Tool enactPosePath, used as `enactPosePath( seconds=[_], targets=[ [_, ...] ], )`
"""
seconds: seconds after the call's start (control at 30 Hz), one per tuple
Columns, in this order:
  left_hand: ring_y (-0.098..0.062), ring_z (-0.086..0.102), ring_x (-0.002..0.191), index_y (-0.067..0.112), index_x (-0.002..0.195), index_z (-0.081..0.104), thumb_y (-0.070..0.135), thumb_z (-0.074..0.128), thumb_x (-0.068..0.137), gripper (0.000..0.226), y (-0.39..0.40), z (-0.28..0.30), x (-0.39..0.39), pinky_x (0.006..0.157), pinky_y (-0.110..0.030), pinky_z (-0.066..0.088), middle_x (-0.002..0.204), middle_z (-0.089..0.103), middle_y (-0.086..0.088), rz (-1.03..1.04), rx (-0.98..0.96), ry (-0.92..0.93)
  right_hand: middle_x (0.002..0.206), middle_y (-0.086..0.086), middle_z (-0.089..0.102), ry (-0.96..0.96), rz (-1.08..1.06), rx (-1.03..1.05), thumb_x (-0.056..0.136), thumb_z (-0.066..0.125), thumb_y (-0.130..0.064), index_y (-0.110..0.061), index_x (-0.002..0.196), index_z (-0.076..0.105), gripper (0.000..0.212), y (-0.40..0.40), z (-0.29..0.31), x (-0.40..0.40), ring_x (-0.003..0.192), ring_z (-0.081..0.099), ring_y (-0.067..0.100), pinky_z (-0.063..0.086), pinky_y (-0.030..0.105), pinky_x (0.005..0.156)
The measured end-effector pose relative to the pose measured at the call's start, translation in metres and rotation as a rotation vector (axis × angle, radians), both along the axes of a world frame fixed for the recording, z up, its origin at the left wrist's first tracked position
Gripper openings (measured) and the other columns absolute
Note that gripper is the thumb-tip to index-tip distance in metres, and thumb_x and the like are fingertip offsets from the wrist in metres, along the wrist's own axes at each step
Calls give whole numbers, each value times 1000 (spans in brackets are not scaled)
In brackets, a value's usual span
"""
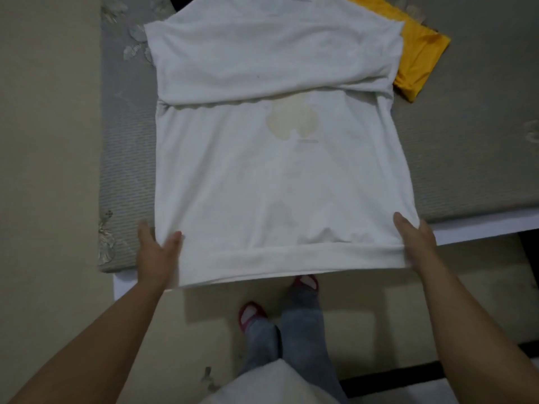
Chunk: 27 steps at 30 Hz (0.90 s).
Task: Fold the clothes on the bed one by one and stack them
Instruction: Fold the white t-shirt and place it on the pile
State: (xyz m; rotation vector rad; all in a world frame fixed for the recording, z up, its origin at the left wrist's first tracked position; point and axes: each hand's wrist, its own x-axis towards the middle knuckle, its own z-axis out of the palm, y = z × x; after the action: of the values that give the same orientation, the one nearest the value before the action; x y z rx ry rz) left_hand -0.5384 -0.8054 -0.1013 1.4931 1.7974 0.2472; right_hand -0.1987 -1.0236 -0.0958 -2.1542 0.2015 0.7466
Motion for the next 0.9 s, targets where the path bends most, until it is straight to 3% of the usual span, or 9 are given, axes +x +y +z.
enactPosePath(
  seconds=[0.07, 0.17, 0.3, 0.37, 0.5, 0.67, 0.73, 0.83, 0.9],
  targets=[
    [-38, 39, 126, 5, 146, 10, 16, 59, 88, 76, 7, 7, -14, 101, -35, 31, 142, 36, -22, -44, -1, 31, 130, 14, 48, 17, 30, -44, 91, 54, -28, 1, 131, 44, 50, -8, 4, 3, 119, 46, 29, 34, 28, 91],
    [-41, 39, 125, 10, 147, 8, 20, 63, 85, 83, 22, 13, -32, 101, -40, 32, 140, 38, -24, -90, -16, 103, 133, 20, 46, 150, 64, -126, 90, 56, -22, 6, 129, 44, 50, -17, 5, 0, 120, 45, 36, 36, 37, 96],
    [-45, 40, 122, 12, 147, 3, 21, 64, 84, 88, 28, 14, -40, 99, -45, 33, 139, 38, -28, -123, -51, 150, 130, 26, 48, 231, 65, -72, 91, 52, -11, 6, 128, 43, 42, -23, 1, -15, 104, 51, 33, 40, 42, 89],
    [-45, 38, 124, 11, 147, 4, 21, 65, 83, 88, 26, 12, -40, 99, -46, 32, 141, 34, -26, -133, -35, 149, 128, 26, 49, 173, 55, -46, 91, 53, -14, 7, 127, 43, 43, -23, -2, -21, 99, 49, 29, 40, 38, 86],
    [-42, 35, 127, 10, 147, 7, 21, 65, 83, 87, 18, 11, -43, 102, -43, 30, 145, 30, -22, -192, -17, 145, 120, 24, 52, -105, 130, -226, 85, 64, -26, 6, 119, 44, 51, -32, -1, -32, 106, 52, 36, 38, 32, 79],
    [-41, 40, 124, 12, 147, 13, 18, 62, 85, 79, -11, 17, -67, 100, -40, 32, 140, 38, -23, -182, -82, 123, 113, 25, 58, -67, 75, -351, 84, 62, -37, 8, 112, 55, 53, -72, 2, -65, 102, 55, 38, 40, 32, 79],
    [-36, 42, 125, 13, 146, 16, 13, 60, 87, 74, -20, 27, -68, 99, -34, 32, 139, 41, -22, -131, -71, 60, 119, 23, 56, -32, 6, -291, 86, 62, -33, 5, 118, 53, 51, -77, 8, -72, 106, 54, 37, 41, 33, 82],
    [-28, 36, 130, 10, 146, 17, 7, 53, 91, 66, -12, 47, -46, 94, -16, 26, 144, 35, -15, -102, 13, -52, 138, 11, 44, -33, -95, -75, 88, 60, -29, -14, 139, 38, 57, -53, 22, -61, 122, 45, 29, 38, 35, 100],
    [-26, 35, 131, 11, 146, 16, 7, 50, 92, 64, 5, 56, -21, 95, -16, 26, 145, 33, -14, -101, 73, -113, 144, 7, 36, -109, -127, 16, 88, 60, -28, -20, 143, 30, 64, -23, 31, -40, 129, 39, 26, 34, 38, 107]
  ],
)
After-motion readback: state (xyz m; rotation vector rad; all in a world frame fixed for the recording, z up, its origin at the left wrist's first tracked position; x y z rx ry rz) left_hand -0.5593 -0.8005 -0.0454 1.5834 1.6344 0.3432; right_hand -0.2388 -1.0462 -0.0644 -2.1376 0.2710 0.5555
